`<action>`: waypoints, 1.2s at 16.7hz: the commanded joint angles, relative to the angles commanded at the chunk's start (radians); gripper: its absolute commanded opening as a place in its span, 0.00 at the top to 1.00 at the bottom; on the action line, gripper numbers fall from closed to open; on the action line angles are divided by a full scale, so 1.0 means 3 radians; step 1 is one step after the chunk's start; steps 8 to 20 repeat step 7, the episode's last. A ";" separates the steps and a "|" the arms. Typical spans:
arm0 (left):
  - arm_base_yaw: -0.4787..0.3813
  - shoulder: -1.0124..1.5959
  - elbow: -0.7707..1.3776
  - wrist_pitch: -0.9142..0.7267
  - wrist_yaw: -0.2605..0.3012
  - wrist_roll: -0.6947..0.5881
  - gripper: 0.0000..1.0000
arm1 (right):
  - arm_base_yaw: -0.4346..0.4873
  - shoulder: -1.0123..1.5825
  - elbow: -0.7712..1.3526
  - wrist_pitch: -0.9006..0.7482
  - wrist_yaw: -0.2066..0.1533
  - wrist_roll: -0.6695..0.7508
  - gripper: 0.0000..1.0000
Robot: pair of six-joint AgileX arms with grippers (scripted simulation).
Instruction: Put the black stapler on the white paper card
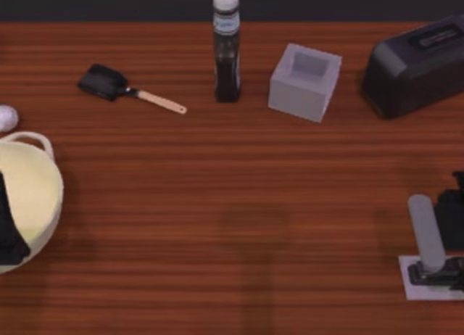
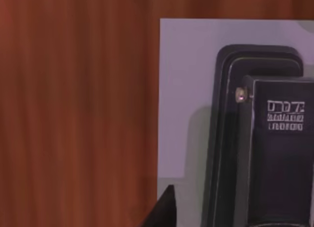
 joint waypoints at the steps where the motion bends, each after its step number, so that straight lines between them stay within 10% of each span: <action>1: 0.0000 0.0000 0.0000 0.0000 0.0000 0.0000 0.00 | 0.0000 0.0000 0.0000 0.0000 0.0000 0.0000 0.02; 20: 0.0000 0.0000 0.0000 0.0000 0.0000 0.0000 0.00 | 0.0000 0.0000 0.0000 0.0000 0.0000 0.0000 0.00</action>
